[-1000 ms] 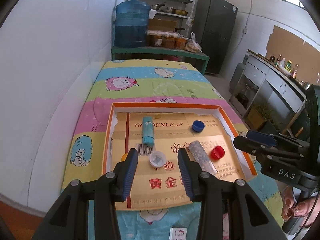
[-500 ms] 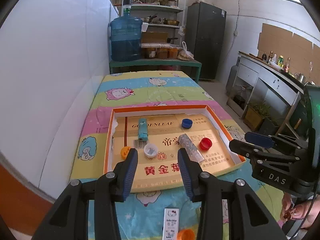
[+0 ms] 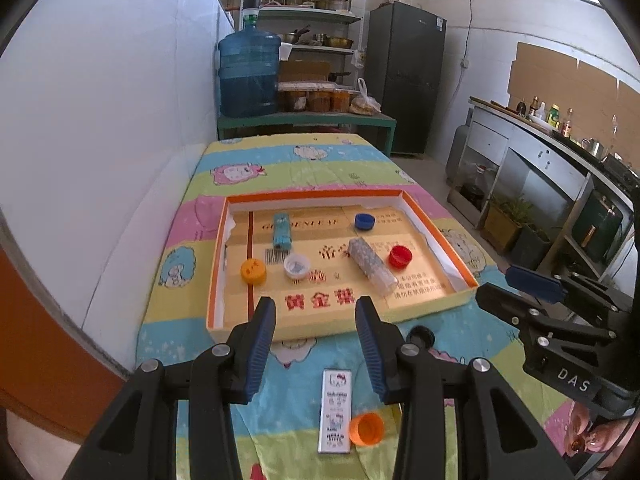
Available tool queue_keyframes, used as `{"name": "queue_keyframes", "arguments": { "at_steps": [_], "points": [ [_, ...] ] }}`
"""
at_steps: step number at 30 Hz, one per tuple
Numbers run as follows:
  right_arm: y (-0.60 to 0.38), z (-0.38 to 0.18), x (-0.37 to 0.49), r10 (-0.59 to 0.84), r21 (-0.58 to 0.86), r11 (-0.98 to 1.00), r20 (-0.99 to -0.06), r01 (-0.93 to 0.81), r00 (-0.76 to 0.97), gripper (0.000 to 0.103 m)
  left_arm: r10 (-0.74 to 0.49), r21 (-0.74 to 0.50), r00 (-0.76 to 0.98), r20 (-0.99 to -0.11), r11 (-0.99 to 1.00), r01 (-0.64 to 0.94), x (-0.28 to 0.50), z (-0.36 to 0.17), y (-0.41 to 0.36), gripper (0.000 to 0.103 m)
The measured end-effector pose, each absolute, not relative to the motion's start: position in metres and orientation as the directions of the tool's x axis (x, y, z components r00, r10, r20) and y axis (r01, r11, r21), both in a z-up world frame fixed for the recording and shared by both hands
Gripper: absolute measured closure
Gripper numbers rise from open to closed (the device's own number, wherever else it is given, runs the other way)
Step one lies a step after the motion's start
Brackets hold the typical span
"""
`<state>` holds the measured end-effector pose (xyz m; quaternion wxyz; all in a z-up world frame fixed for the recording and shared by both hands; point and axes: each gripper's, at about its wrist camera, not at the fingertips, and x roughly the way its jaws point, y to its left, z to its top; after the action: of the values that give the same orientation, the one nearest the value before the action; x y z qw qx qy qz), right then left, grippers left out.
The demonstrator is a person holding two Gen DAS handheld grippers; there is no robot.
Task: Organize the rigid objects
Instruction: 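Move both tools back toward the boxes on the quilt, then grasp the white Hello Kitty box with the left tool while the right tool grasps the gold box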
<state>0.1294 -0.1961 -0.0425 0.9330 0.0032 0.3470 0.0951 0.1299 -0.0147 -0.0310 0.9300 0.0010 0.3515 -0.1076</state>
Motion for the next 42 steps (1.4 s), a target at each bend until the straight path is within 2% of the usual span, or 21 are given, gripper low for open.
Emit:
{"name": "queue_keyframes", "arguments": {
  "at_steps": [20,31,33,34,42],
  "points": [
    [-0.185,-0.098,0.091,0.196,0.119,0.980,-0.713,-0.160,0.673,0.054,-0.258,-0.107,0.602,-0.756,0.956,0.275,0.128,-0.102,-0.028,0.062],
    [-0.186,-0.104,0.092,0.200,0.125,0.979,-0.722,-0.158,0.663,0.054,-0.215,-0.075,0.544,-0.811,0.960,0.268,0.146,-0.131,-0.036,0.062],
    [-0.184,-0.105,0.093,0.201,0.123,0.979,-0.723,-0.162,0.662,0.054,-0.212,-0.073,0.555,-0.805,0.962,0.263,0.146,-0.132,-0.034,0.067],
    [-0.184,-0.105,0.093,0.203,0.125,0.978,-0.723,-0.165,0.660,0.054,-0.206,-0.067,0.560,-0.802,0.964,0.259,0.146,-0.132,-0.033,0.076],
    [-0.167,-0.107,0.094,0.256,0.156,0.965,-0.727,-0.210,0.637,0.054,-0.243,-0.150,0.575,-0.781,0.967,0.205,0.146,-0.129,-0.007,0.078]
  ]
}}
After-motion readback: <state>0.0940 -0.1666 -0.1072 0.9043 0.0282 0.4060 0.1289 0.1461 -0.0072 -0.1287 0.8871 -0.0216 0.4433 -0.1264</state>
